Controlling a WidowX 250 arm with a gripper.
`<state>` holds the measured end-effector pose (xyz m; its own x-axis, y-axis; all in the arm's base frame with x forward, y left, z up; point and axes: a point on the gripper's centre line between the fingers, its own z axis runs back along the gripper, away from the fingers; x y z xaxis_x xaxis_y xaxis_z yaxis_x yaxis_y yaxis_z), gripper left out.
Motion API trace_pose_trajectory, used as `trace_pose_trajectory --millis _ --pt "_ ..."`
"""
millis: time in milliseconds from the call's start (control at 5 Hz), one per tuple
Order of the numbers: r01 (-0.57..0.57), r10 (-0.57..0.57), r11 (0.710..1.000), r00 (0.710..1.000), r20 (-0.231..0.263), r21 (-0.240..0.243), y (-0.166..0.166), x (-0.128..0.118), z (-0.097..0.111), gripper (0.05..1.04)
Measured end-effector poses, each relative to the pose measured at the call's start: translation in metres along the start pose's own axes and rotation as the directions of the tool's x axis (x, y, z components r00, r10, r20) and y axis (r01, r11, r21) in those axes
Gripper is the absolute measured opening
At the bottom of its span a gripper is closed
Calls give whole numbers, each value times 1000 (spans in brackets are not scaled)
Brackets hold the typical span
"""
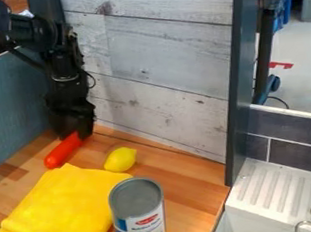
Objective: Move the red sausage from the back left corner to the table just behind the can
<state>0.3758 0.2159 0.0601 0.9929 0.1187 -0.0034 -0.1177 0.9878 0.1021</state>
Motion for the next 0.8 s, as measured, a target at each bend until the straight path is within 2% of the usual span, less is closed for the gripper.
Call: trace_pose_trajectory --millis 200,400,800 --pt "-18 20 999 999 -39 42 8 0 -13 1000" --pt "-31 37 997 996 -80 68 17 -2 -17 1000" --pt "-66 73 996 988 -133 56 34 -8 -39 1000"
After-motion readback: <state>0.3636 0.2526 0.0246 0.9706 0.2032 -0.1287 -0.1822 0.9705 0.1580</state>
